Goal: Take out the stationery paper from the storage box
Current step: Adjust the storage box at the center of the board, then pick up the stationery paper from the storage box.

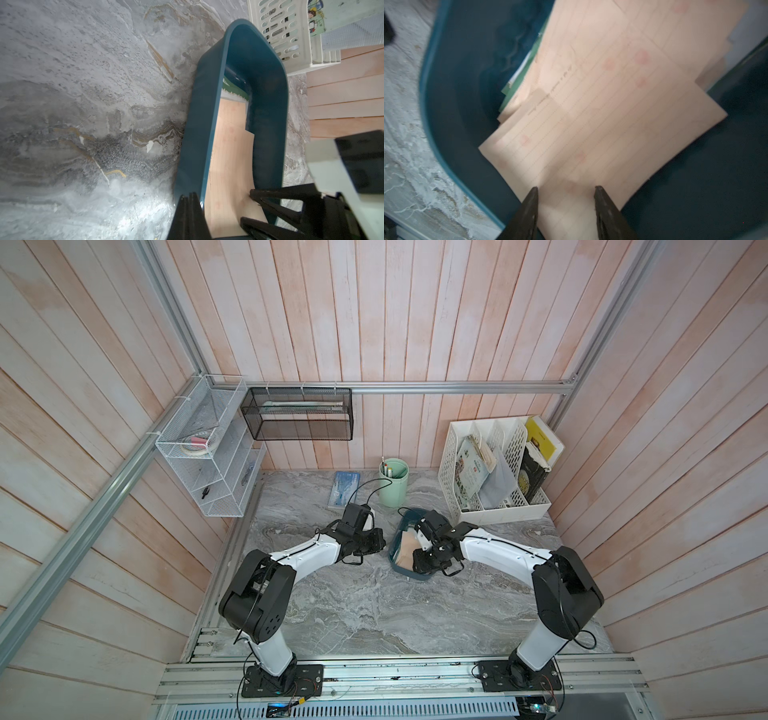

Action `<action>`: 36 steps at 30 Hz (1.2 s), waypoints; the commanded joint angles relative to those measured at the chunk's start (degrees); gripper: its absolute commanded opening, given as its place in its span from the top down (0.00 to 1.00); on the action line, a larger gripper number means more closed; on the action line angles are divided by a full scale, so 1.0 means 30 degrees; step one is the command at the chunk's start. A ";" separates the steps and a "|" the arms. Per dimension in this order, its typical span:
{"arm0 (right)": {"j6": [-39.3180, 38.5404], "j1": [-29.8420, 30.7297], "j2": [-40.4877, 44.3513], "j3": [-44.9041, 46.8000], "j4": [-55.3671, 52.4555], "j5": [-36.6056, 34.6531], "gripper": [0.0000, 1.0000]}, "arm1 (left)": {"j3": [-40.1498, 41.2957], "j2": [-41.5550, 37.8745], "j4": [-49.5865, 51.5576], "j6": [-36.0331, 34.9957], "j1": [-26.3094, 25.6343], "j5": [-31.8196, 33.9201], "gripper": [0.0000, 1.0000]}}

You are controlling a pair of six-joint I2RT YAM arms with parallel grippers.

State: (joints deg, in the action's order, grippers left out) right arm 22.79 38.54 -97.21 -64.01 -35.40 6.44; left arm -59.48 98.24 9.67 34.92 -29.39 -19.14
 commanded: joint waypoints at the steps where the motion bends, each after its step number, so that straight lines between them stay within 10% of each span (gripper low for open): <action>1: 0.0324 -0.0181 0.0845 0.0690 -0.1987 -0.1508 0.53 | 0.0367 -0.0373 0.0204 -0.0242 -0.0030 0.0417 1.00; 17: -0.3894 -0.4856 0.0182 -0.0987 -0.2492 -0.3195 0.49 | 0.0689 -0.0248 0.0293 -0.0264 -0.0048 0.0211 1.00; 36: -0.3584 -0.4848 -0.4058 -0.1104 -0.0549 -0.2754 0.50 | 0.0773 0.0049 0.0247 -0.0184 -0.0041 0.0020 1.00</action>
State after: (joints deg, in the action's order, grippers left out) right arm 12.03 23.94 -106.02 -67.90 -37.93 -1.28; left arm -57.19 98.24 10.28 34.92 -29.39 -19.05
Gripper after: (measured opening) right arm 0.508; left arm 0.038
